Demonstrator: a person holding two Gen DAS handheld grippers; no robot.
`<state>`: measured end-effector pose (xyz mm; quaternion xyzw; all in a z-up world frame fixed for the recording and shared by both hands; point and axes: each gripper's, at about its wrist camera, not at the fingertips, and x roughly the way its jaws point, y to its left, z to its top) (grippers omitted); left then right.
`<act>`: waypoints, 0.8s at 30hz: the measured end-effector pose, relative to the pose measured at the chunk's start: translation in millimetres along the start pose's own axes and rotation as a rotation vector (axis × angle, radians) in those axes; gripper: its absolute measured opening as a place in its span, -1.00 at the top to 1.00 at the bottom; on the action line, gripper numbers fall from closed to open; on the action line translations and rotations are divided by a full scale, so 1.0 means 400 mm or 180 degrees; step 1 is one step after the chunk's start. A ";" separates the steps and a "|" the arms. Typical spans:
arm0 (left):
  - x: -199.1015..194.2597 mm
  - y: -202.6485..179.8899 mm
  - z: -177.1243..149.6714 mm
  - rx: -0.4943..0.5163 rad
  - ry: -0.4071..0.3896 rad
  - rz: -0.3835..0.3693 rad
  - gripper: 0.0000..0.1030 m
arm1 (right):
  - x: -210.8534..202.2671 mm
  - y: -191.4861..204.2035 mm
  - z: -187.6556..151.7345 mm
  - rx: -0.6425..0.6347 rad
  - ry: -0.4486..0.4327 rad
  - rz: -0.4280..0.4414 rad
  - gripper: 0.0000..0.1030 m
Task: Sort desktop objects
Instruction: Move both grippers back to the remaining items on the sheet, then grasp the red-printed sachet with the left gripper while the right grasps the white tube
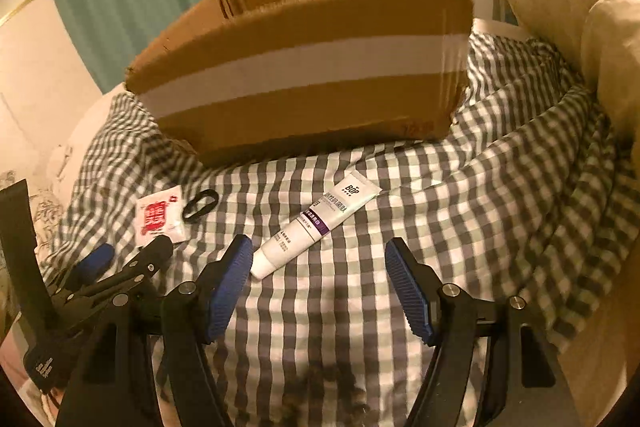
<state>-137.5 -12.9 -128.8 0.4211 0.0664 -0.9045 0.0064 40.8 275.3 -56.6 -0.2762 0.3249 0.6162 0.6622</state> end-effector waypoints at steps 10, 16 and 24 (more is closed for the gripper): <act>0.092 -0.013 0.031 0.0045 0.0016 0.0280 -1.00 | 0.111 -0.007 0.027 0.0037 0.0085 -0.0216 -0.33; 0.091 -0.006 0.035 0.0046 -0.0042 0.0182 -0.57 | 0.135 -0.022 0.021 0.0125 0.0135 -0.0175 -0.30; 0.057 0.004 0.026 -0.0060 -0.0057 0.0033 0.01 | 0.117 0.018 0.000 -0.0088 0.0216 0.0022 0.39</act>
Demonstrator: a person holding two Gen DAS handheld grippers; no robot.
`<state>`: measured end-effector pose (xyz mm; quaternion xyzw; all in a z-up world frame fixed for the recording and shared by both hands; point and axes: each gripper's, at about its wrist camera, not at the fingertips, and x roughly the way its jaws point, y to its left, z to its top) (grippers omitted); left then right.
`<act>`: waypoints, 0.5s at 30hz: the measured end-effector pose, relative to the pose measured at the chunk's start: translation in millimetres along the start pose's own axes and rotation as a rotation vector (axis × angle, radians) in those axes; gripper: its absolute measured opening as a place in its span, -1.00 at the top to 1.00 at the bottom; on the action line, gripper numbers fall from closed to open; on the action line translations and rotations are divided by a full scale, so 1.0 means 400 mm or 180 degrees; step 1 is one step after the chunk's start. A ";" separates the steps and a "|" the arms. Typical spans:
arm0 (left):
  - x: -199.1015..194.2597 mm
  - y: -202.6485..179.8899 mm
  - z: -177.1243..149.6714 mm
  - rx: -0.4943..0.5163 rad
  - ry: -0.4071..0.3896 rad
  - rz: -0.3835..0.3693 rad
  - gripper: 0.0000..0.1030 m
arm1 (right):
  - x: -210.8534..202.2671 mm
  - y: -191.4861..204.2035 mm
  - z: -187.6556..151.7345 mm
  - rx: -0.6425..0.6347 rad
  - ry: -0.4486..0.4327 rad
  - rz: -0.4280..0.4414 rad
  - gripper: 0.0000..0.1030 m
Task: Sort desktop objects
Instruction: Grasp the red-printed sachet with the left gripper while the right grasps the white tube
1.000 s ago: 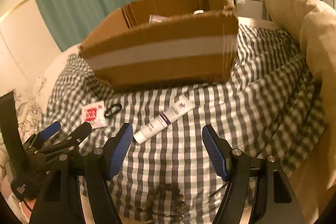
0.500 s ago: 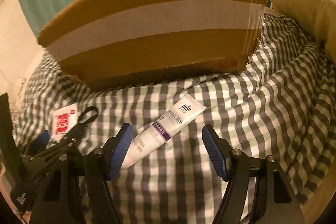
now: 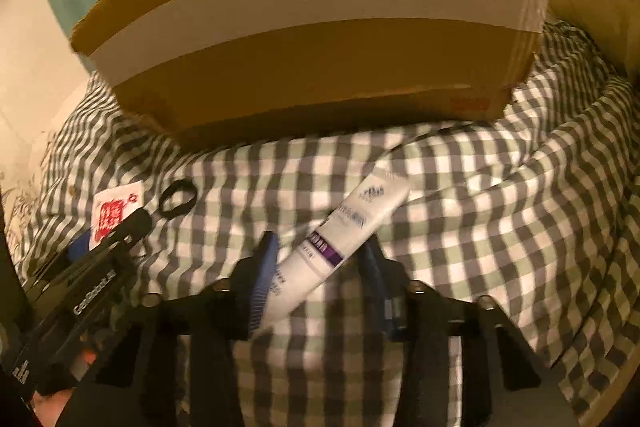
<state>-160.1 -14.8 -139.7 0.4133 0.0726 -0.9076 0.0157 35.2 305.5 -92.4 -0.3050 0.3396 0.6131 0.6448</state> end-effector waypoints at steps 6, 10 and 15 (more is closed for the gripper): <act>-0.020 -0.012 -0.015 0.0093 0.0042 -0.0308 0.67 | -0.037 0.016 -0.021 -0.0138 -0.0031 0.0060 0.53; -0.020 -0.010 -0.026 0.0035 0.0132 -0.0402 0.67 | -0.074 -0.007 -0.033 -0.0176 -0.0060 0.0076 0.63; -0.004 0.009 -0.030 -0.0084 0.0240 -0.0451 0.65 | -0.089 -0.037 -0.043 -0.0118 -0.0007 0.0115 0.70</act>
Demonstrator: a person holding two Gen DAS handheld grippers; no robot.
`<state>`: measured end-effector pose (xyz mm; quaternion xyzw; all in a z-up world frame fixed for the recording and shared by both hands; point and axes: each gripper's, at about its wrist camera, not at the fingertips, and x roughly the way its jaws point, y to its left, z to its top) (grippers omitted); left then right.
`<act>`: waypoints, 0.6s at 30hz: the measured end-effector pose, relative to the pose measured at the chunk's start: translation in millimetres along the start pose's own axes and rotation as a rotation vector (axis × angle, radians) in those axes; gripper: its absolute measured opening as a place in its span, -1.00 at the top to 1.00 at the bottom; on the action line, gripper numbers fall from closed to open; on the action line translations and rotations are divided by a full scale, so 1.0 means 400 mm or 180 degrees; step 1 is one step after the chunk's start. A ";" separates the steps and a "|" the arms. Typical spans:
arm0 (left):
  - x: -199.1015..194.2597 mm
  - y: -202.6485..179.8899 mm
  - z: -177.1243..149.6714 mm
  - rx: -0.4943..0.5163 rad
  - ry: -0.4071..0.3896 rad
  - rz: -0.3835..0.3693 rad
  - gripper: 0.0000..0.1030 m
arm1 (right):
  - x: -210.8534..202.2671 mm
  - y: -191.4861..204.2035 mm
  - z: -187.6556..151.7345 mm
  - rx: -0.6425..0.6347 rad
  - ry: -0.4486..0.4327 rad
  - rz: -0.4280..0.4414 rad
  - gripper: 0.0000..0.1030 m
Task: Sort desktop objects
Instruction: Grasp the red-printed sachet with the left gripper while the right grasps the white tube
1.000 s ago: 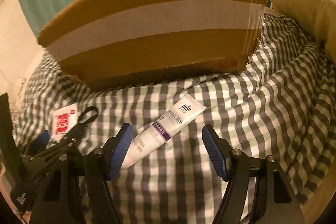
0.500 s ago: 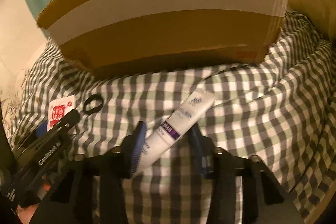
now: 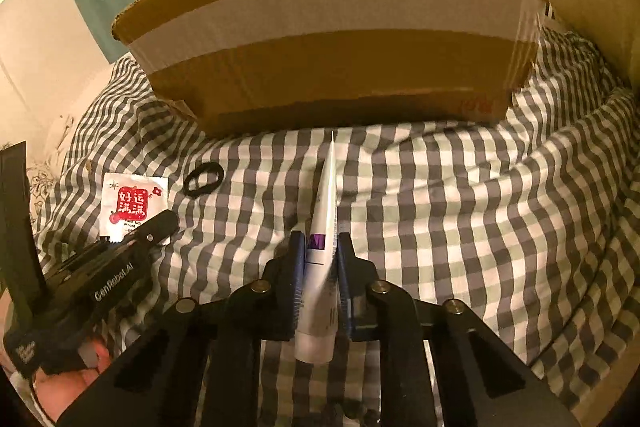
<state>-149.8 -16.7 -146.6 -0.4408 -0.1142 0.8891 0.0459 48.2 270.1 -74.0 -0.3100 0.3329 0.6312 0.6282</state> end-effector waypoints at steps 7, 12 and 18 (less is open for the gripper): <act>-0.013 0.002 0.000 -0.0022 -0.0071 -0.0079 0.68 | -0.016 -0.044 0.003 0.0000 0.0011 0.0091 0.71; -0.021 0.006 -0.003 -0.0028 -0.0039 -0.0104 0.68 | -0.001 -0.029 0.006 -0.0012 0.0006 0.0165 0.71; -0.065 -0.012 -0.016 0.0064 -0.0165 -0.0079 0.84 | 0.000 -0.019 0.004 -0.0015 0.0024 0.0167 0.71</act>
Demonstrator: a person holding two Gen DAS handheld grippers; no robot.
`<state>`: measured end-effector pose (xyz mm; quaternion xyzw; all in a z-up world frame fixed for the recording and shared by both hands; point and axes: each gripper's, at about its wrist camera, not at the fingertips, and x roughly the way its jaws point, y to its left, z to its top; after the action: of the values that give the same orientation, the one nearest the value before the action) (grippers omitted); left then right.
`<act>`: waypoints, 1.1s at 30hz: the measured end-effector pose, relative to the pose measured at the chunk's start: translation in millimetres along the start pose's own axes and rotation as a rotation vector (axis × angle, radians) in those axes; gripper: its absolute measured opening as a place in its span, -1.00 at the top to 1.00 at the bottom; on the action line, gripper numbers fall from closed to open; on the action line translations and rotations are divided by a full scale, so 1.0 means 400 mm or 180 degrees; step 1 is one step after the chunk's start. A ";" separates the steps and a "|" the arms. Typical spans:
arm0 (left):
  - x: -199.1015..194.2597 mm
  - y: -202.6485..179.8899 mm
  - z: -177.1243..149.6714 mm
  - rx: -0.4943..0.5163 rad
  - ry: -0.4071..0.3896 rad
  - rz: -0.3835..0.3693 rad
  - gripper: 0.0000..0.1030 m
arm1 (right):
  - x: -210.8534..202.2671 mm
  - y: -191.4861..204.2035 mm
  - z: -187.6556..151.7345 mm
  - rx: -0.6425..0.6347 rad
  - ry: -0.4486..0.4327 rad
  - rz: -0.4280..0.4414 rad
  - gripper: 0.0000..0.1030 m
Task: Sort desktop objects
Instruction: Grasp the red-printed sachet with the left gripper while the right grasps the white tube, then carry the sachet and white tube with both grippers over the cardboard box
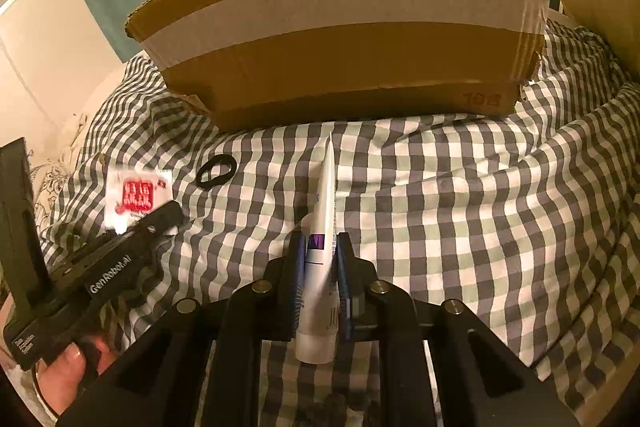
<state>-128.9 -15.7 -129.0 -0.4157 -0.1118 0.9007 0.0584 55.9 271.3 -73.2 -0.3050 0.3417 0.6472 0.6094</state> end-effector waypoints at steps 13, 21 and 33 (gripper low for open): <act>-0.090 -0.016 0.009 0.0079 -0.0252 -0.0148 0.91 | -0.084 0.009 -0.017 -0.0102 -0.0100 0.0016 0.71; -0.168 -0.062 0.006 0.0266 -0.0385 -0.0210 0.91 | -0.158 0.015 -0.009 -0.0100 -0.0233 0.0087 0.72; -0.256 -0.175 0.109 0.0588 -0.0669 -0.0393 0.91 | -0.292 0.039 0.071 -0.0194 -0.0642 0.0204 0.72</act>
<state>-95.0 25.2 -8.6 -0.3043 -0.0593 0.9404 0.1396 49.3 226.1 39.2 -0.2456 0.2683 0.7038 0.6102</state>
